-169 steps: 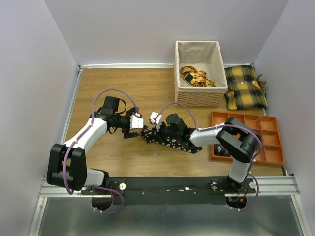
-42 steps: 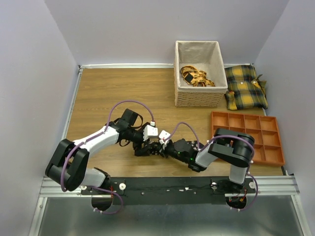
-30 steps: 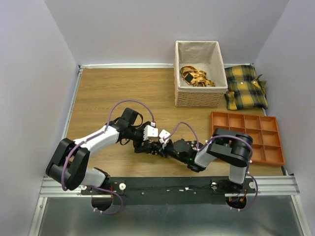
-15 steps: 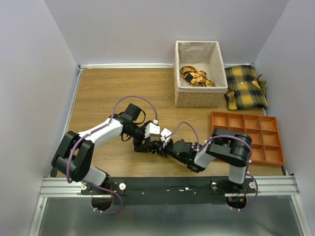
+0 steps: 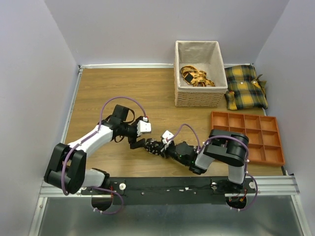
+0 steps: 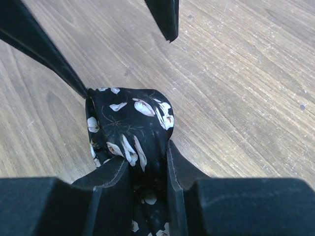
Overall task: Roll the ties
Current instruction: Roll the tie at the center of the board.
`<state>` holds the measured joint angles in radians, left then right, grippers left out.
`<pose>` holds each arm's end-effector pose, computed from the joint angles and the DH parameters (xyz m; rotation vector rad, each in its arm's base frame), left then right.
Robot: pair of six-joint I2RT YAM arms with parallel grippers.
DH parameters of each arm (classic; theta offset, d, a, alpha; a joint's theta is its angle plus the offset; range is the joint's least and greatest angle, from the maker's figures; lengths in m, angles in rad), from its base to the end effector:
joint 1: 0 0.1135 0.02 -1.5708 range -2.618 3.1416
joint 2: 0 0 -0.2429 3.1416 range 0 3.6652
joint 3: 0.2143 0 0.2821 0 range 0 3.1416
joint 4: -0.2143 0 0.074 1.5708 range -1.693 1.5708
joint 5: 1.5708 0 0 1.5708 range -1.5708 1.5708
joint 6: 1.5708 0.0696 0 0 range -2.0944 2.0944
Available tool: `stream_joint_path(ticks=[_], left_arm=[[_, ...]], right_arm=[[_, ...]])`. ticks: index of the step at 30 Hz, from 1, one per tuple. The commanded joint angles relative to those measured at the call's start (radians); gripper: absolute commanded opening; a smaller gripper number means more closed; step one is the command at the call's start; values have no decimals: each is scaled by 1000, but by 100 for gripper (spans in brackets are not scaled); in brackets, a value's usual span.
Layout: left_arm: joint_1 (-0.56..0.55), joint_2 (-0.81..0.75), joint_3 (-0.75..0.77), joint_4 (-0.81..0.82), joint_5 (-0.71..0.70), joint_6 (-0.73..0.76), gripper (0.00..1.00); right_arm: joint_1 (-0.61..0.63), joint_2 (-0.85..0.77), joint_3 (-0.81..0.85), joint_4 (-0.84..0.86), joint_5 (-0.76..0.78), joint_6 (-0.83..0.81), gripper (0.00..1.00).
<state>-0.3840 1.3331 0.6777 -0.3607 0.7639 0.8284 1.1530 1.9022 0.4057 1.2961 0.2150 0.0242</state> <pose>0.2447 -0.1508 0.1235 1.5517 1.7690 -0.7693 0.1428 0.2851 0.0445 -0.8321 1.6123 0.6579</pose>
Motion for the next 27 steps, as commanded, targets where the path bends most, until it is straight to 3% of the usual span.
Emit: stream_joint_path(ticks=[1,6,9,11,13,14,15,16,17,18,19,20,21,22,23,24,25,26,27], left_arm=[[31,29,12,-82,191,398,93],[181,184,330,-745,397,744,99],[183,173,411,-938,593,848,99],[148,118,340,-916,672,816,99],[90,101,280,-812,678,615,99],[76,101,220,-785,666,583,99],[65,103,195,-846,628,715,99],[60,98,172,-856,617,730,99],[62,78,163,-812,614,648,99],[62,65,154,-546,589,445,99],[62,43,129,-324,475,-82,99],[47,-18,18,-56,327,-429,99],[36,-53,-36,322,199,-574,99],[28,-81,-56,339,166,-480,99],[20,-139,-72,300,211,-485,99],[4,-182,-108,416,183,-552,99],[-3,-224,-139,433,154,-580,99],[-12,-292,-182,404,112,-480,99],[-42,-322,-199,379,56,-491,99]], right_arm=[[13,57,-38,8,-66,-27,1],[11,49,-45,-12,-43,6,1],[11,44,-45,-20,-35,20,1],[10,55,-41,-14,-48,17,1],[10,54,-33,-27,-48,26,1],[11,48,-34,-37,-46,29,1],[11,38,-39,-50,-42,37,1],[11,29,-45,-58,-36,36,1],[11,6,-66,-64,-34,34,1],[11,-5,-79,-60,-35,28,1],[11,-12,-91,-54,-43,11,1],[11,-26,-111,-49,-57,-3,1],[10,-32,-116,-58,-63,-12,1],[11,-40,-117,-72,-68,-13,1],[11,-45,-117,-86,-81,-38,1],[11,-55,-113,-98,-86,-47,1],[11,-60,-114,-112,-95,-50,1],[11,-63,-114,-112,-106,-52,1],[10,-68,-113,-109,-112,-58,1]])
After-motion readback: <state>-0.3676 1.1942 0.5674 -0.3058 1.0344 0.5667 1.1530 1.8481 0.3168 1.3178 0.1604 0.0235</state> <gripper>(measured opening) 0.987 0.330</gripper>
